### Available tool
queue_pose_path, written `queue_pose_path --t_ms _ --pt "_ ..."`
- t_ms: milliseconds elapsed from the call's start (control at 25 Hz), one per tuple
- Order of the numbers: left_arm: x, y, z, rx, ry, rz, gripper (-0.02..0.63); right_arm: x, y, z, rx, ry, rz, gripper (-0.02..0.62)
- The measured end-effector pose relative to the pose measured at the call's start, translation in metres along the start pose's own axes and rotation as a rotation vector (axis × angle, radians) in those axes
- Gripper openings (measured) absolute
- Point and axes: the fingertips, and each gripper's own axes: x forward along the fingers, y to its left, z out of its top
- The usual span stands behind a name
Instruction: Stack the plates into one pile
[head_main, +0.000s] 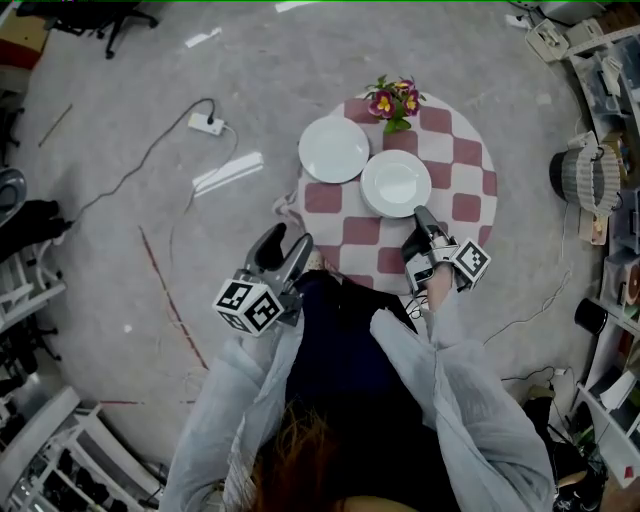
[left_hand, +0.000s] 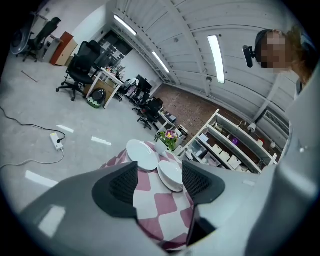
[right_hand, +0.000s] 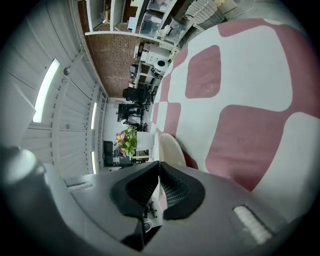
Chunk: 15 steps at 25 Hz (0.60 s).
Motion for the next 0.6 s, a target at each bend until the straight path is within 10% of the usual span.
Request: queue_pose_path --t_ms 600 --pt "-0.0012 -0.0024 -0.0069 -0.020 0.008 -0.001 0.270 0.0049 -0.0125 -0.0041 -0.097 0.006 -0.141 0.023"
